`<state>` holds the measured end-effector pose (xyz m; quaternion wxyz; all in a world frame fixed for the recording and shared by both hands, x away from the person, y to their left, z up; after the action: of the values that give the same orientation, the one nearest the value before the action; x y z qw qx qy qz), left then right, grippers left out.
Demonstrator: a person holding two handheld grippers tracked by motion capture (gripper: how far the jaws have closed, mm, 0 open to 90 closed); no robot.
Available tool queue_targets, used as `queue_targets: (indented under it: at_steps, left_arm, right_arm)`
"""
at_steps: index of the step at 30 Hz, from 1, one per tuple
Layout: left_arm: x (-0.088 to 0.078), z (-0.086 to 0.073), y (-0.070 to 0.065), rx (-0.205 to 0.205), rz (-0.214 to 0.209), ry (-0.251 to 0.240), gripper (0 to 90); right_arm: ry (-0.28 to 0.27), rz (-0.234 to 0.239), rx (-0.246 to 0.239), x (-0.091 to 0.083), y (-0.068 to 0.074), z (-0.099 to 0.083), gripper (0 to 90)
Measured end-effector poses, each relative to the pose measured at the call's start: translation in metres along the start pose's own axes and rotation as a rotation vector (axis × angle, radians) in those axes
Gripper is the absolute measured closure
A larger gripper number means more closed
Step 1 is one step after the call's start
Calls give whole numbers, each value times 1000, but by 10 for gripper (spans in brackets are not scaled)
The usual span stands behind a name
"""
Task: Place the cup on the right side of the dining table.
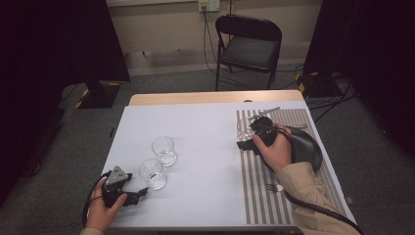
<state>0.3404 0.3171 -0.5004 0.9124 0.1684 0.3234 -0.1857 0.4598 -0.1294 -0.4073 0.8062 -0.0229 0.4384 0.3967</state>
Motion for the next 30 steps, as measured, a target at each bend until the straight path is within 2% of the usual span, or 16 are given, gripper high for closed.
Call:
queue_targets:
  at_steps: [9, 24, 30]
  left_arm:
    - [0, 0, 0, 0, 0, 0, 139]
    - [0, 0, 0, 0, 0, 0, 139]
    - [0, 0, 0, 0, 0, 0, 139]
  right_arm:
    - [2, 6, -16, 1, 3, -3, 160]
    - [4, 32, -10, 3, 7, -10, 159]
    - [14, 40, -26, 7, 9, -13, 159]
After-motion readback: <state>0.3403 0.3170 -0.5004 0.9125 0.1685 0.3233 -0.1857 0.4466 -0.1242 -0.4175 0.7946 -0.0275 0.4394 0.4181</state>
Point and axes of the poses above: each handheld gripper's, and its own axes: x roughly forward along the jaws, z roughly out of its top, y roughly to its left, the point moved 3 cm from there along x, roughly forward along the jaws, and after that the axes turned 15 degrees about z, right-handed, at the moved point
